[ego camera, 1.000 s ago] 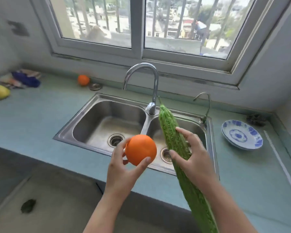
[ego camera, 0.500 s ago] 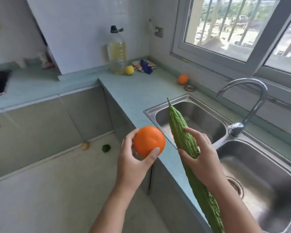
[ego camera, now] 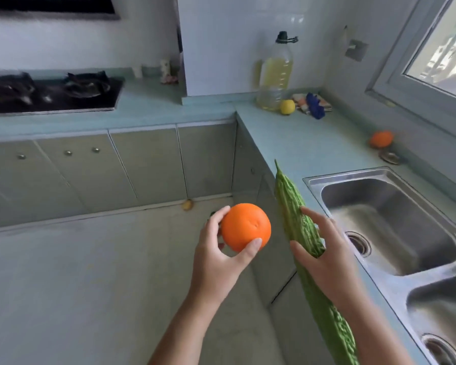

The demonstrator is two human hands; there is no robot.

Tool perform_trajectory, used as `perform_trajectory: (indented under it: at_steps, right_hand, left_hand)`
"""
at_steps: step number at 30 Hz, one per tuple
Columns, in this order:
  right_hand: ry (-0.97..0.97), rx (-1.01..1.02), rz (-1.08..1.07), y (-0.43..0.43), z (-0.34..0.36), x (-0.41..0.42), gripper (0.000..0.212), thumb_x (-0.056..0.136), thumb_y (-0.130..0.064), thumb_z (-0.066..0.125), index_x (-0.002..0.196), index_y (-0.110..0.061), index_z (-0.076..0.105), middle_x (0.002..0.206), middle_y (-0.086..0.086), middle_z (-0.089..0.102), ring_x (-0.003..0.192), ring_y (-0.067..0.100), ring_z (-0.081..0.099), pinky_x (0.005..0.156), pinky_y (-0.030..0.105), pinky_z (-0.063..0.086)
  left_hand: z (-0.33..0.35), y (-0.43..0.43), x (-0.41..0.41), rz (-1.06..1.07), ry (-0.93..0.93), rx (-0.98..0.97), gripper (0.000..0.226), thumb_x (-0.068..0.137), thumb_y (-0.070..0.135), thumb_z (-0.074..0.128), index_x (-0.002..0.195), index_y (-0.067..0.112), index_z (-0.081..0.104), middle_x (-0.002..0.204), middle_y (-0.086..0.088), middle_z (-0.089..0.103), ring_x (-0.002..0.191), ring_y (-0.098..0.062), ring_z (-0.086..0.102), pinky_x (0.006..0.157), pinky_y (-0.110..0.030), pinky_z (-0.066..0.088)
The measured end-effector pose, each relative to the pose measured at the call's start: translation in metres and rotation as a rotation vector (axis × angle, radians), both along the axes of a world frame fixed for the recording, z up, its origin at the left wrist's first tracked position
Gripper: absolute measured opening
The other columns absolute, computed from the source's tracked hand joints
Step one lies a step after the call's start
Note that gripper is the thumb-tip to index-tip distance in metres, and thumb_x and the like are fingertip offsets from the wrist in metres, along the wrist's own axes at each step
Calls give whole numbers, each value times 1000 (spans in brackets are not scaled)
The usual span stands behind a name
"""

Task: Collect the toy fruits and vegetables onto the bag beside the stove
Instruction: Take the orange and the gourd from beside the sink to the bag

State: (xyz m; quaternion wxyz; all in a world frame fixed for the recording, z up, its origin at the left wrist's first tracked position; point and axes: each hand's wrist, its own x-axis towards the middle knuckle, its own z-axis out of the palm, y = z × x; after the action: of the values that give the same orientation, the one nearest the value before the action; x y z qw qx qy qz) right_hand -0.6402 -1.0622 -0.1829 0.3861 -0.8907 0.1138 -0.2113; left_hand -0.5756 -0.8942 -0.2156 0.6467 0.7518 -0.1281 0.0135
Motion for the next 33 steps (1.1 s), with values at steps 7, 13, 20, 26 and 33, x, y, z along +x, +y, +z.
perform_trajectory:
  at_steps: [7,13,20,26,33]
  right_hand:
    - [42,6,104,114,-5,108,57,77,-11,70,121,-39,46,119,-13,47,100,-11,41,75,-6,27]
    - [31,17,277,233,0,211,56,76,-11,69,115,-42,44,113,-13,47,87,-19,43,69,-3,32]
    - [89,37,473,336,-14,302,53,77,-12,68,119,-35,46,113,-12,46,92,-27,37,72,-5,31]
    - [81,44,581,388,-19,404,53,76,-11,69,120,-33,49,112,-10,49,91,-14,44,72,-6,29]
    - [36,101,636,426,-11,560,56,76,-11,70,111,-46,44,110,-13,52,95,-23,40,76,-5,29]
  left_hand:
    - [-11,129,92,131,83,-58,66,49,59,69,110,44,48,114,16,55,92,6,57,74,-15,48]
    - [-13,266,172,333,120,-45,63,48,62,66,106,45,47,111,20,54,93,6,56,68,-14,48]
    - [-32,360,219,463,194,-27,57,53,53,72,103,46,46,113,13,53,96,0,55,64,-15,47]
    - [-29,403,292,544,186,-126,56,55,43,78,103,41,49,113,11,55,87,4,60,61,-10,47]
    - [-12,432,433,607,176,-213,67,45,53,70,106,35,52,111,9,58,85,3,62,62,-11,47]
